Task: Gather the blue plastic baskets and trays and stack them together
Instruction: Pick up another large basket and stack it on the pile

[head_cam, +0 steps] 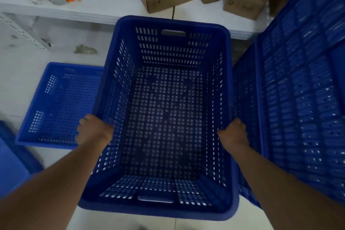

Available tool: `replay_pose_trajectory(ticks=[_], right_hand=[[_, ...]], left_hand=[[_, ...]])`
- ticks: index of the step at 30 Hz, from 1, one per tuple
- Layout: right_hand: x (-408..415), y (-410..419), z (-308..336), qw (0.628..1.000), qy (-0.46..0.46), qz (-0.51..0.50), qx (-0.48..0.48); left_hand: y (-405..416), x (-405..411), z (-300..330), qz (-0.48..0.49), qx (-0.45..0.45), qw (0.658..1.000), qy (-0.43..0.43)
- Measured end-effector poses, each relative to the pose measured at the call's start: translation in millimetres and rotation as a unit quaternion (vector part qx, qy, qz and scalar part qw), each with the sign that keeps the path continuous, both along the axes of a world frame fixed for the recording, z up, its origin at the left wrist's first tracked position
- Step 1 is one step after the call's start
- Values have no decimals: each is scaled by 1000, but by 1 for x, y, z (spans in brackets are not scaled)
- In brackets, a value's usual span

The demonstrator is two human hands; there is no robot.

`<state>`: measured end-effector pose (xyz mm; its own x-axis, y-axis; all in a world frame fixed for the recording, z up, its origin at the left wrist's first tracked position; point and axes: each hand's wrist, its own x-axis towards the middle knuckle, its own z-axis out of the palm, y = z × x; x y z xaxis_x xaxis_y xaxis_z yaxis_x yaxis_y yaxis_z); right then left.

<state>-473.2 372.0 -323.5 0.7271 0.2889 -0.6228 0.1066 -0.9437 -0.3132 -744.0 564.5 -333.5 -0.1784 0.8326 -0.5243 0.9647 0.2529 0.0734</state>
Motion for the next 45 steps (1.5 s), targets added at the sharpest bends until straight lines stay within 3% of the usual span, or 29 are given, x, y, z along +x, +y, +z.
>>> replay_pose_trajectory(ticks=[4,14,22,28,36,45], right_hand=[[15,-2,1,990,49,-112,65],[18,-15,62,985,-63,-110,121],[-9,-38,154,987,-57,-101,112],[-21,-18,264,982,-64,-77,159],[-29,10,475,968,-47,-27,244],[-23,-5,667,952,-121,57,274]], left_hand=[[13,-13,-5,50,18,996,-75],[14,-31,64,-25,114,984,-137],[-9,-67,163,13,126,980,-157],[-4,-95,278,56,149,972,-172],[14,-117,499,75,159,962,-211],[3,-128,703,40,177,950,-255]])
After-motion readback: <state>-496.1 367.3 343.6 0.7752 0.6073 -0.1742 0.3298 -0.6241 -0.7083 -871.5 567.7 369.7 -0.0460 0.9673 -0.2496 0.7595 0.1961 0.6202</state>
